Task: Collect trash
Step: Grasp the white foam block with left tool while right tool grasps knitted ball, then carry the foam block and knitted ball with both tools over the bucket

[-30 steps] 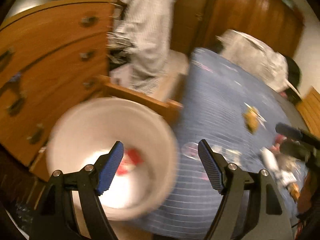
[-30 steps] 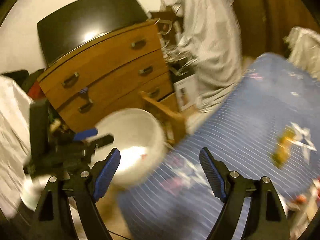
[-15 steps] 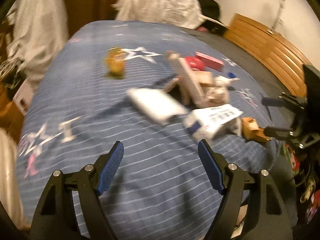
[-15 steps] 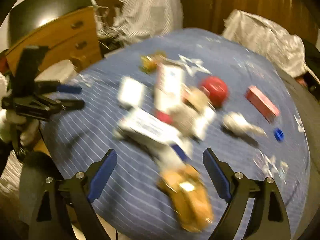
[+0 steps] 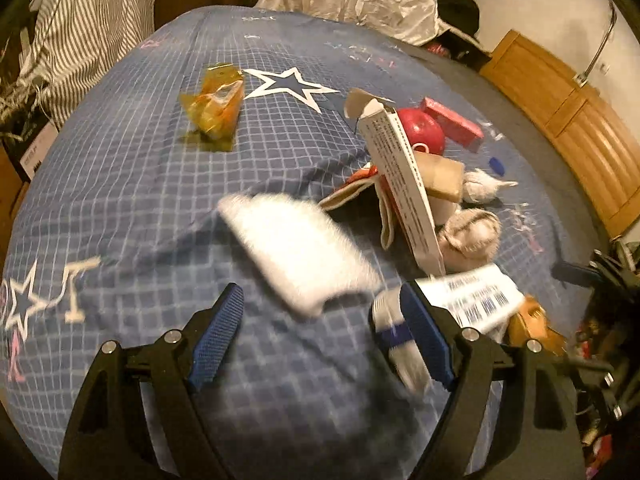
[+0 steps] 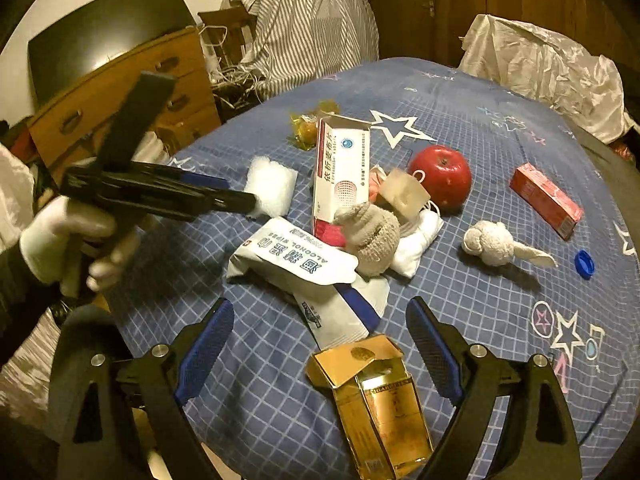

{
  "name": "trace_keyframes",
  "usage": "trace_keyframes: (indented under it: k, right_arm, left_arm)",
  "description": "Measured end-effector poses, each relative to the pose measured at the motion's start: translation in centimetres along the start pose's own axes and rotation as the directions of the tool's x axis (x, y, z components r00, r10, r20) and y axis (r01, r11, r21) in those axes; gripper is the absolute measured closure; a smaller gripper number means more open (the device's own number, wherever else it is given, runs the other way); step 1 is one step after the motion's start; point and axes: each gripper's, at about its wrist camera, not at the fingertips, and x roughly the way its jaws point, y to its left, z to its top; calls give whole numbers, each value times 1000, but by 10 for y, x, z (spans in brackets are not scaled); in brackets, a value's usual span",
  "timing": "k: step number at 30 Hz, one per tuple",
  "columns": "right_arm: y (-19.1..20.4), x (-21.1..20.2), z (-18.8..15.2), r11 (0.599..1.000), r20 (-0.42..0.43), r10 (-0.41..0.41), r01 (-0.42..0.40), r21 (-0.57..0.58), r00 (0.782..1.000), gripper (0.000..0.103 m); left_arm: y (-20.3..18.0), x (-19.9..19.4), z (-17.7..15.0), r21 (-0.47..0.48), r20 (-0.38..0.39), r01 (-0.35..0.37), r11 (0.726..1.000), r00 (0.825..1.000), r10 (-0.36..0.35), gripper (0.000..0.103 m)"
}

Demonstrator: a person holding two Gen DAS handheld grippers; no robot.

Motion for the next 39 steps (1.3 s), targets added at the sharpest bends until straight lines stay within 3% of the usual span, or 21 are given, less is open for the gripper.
trace_keyframes:
  k: [5, 11, 18, 21, 24, 28, 30, 33, 36, 39]
  right_arm:
    - [-11, 5, -4, 1000, -10, 9, -9, 16, 1000, 15]
    - [-36, 6, 0, 996, 11, 30, -31, 82, 999, 15]
    - [-51, 24, 19, 976, 33, 104, -109, 187, 994, 15]
    - [-57, 41, 31, 968, 25, 92, -96, 232, 995, 15]
    - [-60, 58, 41, 965, 0, 65, -63, 253, 998, 21]
    - [-55, 81, 49, 972, -60, 24, -9, 233, 998, 39]
    - [-51, 91, 48, 975, -82, 20, -1, 223, 996, 43]
    - [-42, 95, 49, 981, -88, -18, 34, 190, 996, 57]
    - [-41, 92, 49, 983, -67, -31, 42, 181, 997, 67]
    - [-40, 75, 47, 982, -11, -46, 47, 185, 999, 69]
  left_arm:
    - [-2, 21, 8, 11, -23, -89, 996, 996, 89, 26]
    - [34, 13, 5, -2, -25, -187, 982, 982, 187, 26]
    - [32, -18, 16, 51, 66, -172, 984, 983, 169, 18]
    - [24, -17, 26, 92, 93, -157, 983, 984, 149, 12]
    - [14, 0, 32, 162, 71, -172, 972, 984, 163, 12]
    - [17, 20, 35, 152, 43, -183, 971, 983, 179, 12]
    - [22, 27, 36, 137, 31, -178, 974, 984, 175, 18]
    - [25, 37, 36, 118, 7, -165, 979, 986, 165, 48]
    - [23, 36, 33, 115, 27, -163, 980, 987, 161, 51]
    - [20, 24, 28, 92, 68, -169, 981, 984, 163, 52]
